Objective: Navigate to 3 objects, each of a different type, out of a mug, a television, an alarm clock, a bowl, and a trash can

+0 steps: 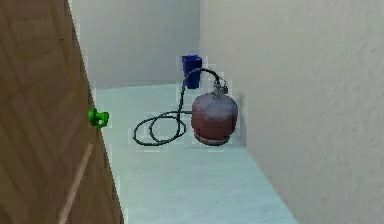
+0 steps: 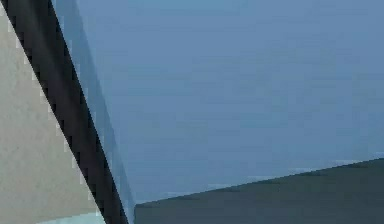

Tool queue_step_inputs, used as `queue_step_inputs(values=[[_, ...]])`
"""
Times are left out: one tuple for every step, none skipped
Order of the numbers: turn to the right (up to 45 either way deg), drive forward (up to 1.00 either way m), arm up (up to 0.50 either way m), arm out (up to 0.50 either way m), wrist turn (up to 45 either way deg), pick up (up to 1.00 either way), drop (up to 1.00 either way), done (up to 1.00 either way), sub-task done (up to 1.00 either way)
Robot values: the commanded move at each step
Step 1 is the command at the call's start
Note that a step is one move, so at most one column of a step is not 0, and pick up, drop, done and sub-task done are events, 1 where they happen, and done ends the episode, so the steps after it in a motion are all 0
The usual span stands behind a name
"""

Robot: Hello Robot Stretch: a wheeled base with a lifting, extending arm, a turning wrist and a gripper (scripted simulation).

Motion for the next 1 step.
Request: queue_step_inputs(values=[[0.0,1.0,0.0,0.0,0.0,0.0,0.0,0.0,0.0]])
